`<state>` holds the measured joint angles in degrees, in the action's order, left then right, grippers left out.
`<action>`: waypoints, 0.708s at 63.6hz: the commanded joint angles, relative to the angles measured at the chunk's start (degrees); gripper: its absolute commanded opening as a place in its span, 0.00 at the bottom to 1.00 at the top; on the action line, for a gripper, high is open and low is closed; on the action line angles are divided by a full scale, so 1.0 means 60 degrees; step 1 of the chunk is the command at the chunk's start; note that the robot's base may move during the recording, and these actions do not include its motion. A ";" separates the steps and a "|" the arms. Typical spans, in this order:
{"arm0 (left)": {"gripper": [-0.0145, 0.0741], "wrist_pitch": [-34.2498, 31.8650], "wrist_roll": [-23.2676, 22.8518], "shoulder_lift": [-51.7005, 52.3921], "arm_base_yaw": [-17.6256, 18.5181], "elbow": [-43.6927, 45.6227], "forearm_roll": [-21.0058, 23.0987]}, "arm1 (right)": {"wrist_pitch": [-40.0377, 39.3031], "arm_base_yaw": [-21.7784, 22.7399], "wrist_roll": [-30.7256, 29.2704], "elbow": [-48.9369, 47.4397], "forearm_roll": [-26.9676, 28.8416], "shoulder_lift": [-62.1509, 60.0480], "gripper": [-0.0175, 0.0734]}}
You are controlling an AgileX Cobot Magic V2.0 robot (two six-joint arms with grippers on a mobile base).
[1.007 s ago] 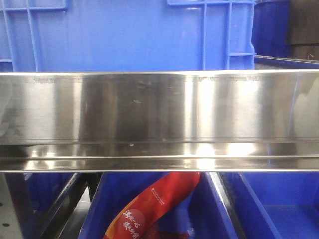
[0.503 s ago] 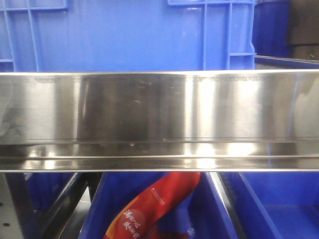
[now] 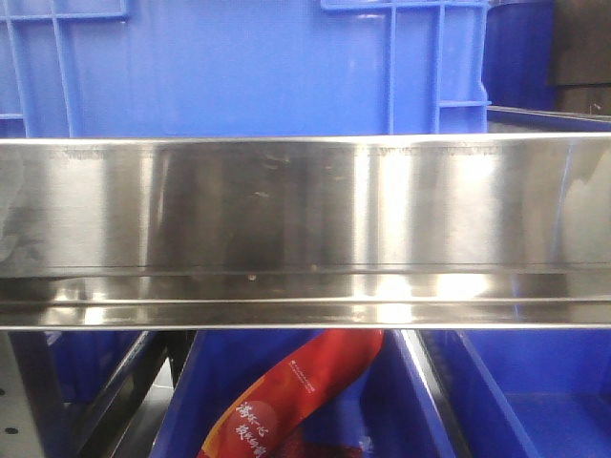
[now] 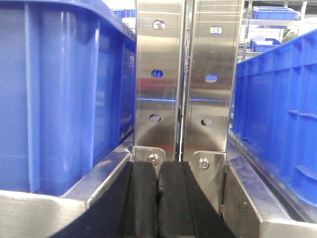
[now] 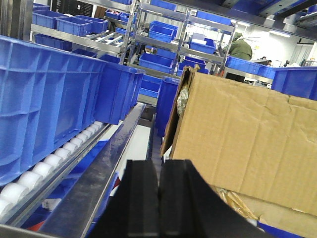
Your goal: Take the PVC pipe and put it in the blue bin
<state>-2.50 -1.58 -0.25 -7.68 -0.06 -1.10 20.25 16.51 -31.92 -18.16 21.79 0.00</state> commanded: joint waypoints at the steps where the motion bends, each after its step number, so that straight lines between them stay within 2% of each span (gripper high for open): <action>1: 0.04 -0.0200 -0.0059 0.0042 -0.0003 0.0010 0.0070 | -0.0240 0.0063 0.0024 0.0011 -0.0049 0.0000 0.01; 45: 0.04 -0.0200 -0.0059 0.0042 -0.0003 0.0010 0.0070 | -0.0240 0.0063 0.0024 0.0011 -0.0049 0.0000 0.01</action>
<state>-2.50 -1.58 -0.25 -7.68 -0.06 -1.10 20.25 16.51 -31.92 -18.16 21.79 0.00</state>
